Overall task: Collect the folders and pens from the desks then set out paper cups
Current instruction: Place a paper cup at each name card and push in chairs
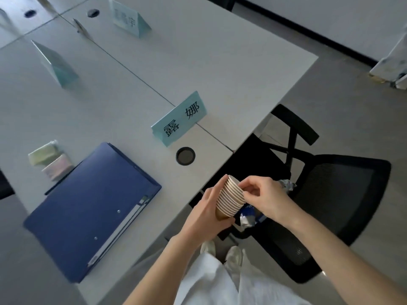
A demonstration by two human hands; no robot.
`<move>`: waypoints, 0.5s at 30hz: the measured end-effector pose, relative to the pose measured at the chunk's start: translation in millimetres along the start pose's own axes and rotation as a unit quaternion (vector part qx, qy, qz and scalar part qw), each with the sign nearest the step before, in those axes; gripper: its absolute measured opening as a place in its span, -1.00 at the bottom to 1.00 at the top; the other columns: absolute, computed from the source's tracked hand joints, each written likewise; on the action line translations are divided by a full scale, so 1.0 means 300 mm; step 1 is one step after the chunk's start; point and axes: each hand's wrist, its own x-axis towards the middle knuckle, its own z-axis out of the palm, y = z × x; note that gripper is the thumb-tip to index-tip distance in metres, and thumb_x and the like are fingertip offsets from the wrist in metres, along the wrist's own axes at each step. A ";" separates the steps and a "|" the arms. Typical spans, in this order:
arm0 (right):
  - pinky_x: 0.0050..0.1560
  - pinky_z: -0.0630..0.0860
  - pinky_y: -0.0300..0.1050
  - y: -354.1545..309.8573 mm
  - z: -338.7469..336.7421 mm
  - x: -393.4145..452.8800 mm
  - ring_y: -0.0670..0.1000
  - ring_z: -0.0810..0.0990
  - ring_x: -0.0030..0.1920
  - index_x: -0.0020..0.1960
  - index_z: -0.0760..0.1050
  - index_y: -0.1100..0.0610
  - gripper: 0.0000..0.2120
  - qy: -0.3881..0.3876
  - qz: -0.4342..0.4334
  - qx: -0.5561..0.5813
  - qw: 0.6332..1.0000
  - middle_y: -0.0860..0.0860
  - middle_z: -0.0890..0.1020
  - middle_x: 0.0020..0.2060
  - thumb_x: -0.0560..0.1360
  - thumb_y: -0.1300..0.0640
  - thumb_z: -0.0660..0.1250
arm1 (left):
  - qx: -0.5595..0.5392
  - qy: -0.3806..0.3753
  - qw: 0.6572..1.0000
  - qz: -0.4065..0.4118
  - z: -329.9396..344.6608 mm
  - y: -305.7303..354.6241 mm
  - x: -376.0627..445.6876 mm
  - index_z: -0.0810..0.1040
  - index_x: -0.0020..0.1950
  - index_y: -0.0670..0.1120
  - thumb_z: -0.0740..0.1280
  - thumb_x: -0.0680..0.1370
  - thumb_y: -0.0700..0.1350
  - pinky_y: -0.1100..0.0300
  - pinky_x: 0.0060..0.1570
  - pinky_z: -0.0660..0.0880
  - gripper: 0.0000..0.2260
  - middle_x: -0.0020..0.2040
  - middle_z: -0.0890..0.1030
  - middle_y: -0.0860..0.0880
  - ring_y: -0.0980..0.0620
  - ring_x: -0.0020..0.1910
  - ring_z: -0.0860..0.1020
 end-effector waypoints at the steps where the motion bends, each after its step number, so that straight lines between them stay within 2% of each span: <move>1: 0.09 0.59 -0.12 -0.021 0.019 -0.017 -0.16 0.63 -0.03 0.10 0.58 0.09 -0.80 0.003 -0.004 -0.001 1.000 -0.09 0.66 -0.10 0.49 0.22 0.36 | 0.017 0.004 1.000 0.009 -0.018 0.000 -0.027 -0.08 0.49 0.40 0.47 0.39 -0.03 0.11 0.06 0.52 -0.07 0.34 0.36 0.11 0.09 0.13 0.47; 4: 0.08 0.60 -0.13 -0.059 0.058 -0.043 -0.17 0.63 -0.05 0.05 0.57 0.08 -0.85 0.002 -0.010 -0.003 1.000 -0.10 0.65 -0.13 0.48 0.20 0.39 | 0.050 0.018 0.998 0.022 -0.051 -0.015 -0.074 -0.10 0.47 0.44 0.45 0.39 -0.03 0.12 -0.02 0.53 -0.09 0.32 0.36 0.10 0.06 0.11 0.48; 7: 0.08 0.60 -0.12 -0.091 0.086 -0.051 -0.17 0.64 -0.07 -0.02 0.58 0.06 -0.88 -0.006 0.000 -0.011 1.000 -0.09 0.66 -0.15 0.45 0.19 0.43 | 0.061 0.016 0.998 0.022 -0.080 -0.037 -0.107 -0.08 0.45 0.43 0.46 0.37 -0.04 0.12 0.04 0.50 -0.09 0.33 0.37 0.10 0.04 0.19 0.47; 9: 0.05 0.61 -0.11 -0.110 0.100 -0.051 -0.16 0.65 -0.10 -0.05 0.58 0.05 -0.87 -0.014 0.005 -0.020 1.000 -0.08 0.67 -0.18 0.42 0.19 0.45 | 0.071 0.012 0.997 0.017 -0.098 -0.052 -0.121 -0.06 0.45 0.40 0.46 0.35 -0.04 0.04 0.09 0.51 -0.10 0.33 0.37 0.09 0.02 0.22 0.47; 15: -0.01 0.62 -0.12 -0.165 0.137 -0.010 -0.13 0.65 -0.15 -0.10 0.56 0.06 -0.81 -0.011 -0.004 -0.043 0.999 -0.05 0.67 -0.22 0.34 0.15 0.53 | 0.090 0.023 0.995 0.025 -0.176 -0.102 -0.137 0.05 0.46 0.37 0.45 0.34 0.00 -0.05 0.01 0.55 -0.16 0.27 0.41 0.09 0.00 0.14 0.50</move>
